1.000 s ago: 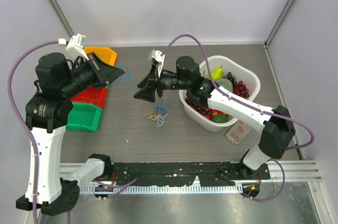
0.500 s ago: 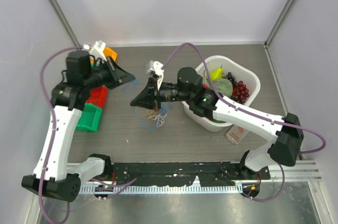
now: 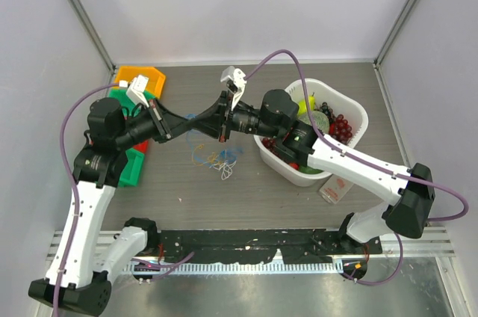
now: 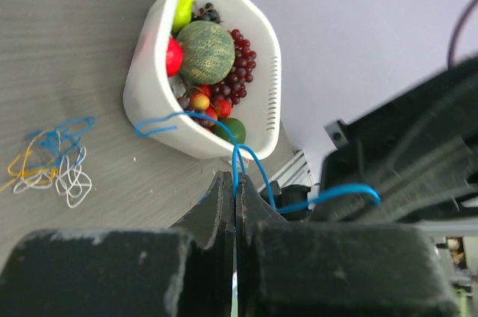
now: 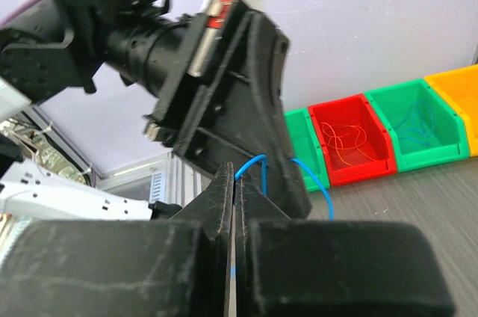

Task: Untangle the cables

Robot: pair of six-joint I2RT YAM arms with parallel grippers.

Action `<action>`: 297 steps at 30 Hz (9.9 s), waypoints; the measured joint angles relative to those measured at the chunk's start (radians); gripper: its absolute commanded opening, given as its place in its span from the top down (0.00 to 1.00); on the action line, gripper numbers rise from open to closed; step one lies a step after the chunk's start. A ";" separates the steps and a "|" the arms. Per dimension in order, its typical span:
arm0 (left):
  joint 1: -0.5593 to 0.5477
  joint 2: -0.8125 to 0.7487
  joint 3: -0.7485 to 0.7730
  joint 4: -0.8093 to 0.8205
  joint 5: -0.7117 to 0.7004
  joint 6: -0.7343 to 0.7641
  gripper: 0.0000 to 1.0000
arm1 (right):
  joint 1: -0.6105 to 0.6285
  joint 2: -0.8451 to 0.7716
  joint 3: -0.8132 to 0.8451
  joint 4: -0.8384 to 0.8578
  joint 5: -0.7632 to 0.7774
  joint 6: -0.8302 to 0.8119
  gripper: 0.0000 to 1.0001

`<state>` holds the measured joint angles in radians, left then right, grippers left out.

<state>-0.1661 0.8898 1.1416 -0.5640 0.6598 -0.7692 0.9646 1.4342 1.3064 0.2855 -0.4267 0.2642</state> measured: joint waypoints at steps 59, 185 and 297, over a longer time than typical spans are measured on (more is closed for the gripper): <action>0.000 -0.126 -0.205 0.444 0.156 0.065 0.48 | -0.163 0.046 -0.089 0.247 -0.175 0.761 0.99; 0.418 0.864 0.544 -0.087 -0.843 -0.156 0.10 | -0.257 -0.210 -0.397 -0.448 0.359 0.141 0.33; -0.552 0.062 0.925 -0.351 -0.881 0.392 1.00 | -0.042 0.409 -0.344 -0.071 0.462 0.240 0.38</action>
<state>-0.7177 0.9516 2.0666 -0.9150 -0.2214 -0.3771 0.9230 1.8427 0.9619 0.2146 0.0357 0.5041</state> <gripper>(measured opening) 0.009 0.602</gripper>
